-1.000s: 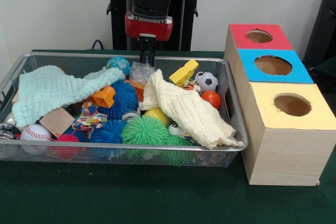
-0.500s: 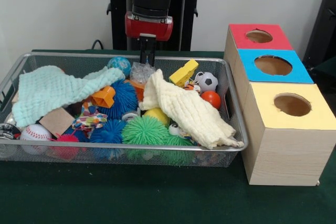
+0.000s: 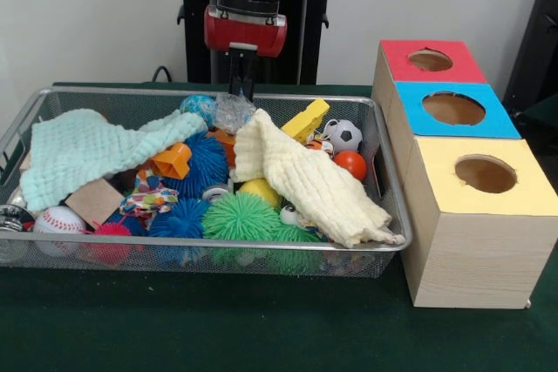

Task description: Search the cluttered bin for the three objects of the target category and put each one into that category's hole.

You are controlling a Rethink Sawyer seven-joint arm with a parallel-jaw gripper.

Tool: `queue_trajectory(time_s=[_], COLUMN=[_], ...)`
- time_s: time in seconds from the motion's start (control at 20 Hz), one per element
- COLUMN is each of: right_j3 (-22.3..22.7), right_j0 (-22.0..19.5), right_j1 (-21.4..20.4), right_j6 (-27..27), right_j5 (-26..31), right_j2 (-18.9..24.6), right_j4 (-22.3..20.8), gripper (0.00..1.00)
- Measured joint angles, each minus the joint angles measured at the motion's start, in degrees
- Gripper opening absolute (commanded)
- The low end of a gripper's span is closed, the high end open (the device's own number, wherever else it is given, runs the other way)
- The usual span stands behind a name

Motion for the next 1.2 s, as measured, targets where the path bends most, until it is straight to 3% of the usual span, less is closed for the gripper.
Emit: queue_trajectory(time_s=[0.8,1.2], right_j3=[0.06,0.1], right_j0=[0.18,2.86], right_j1=[-7.05,-9.59], right_j6=[0.0,0.0], right_j5=[4.78,6.17], right_j2=[-0.02,-0.04], right_j4=[-0.04,0.31], gripper=[0.0,0.0])
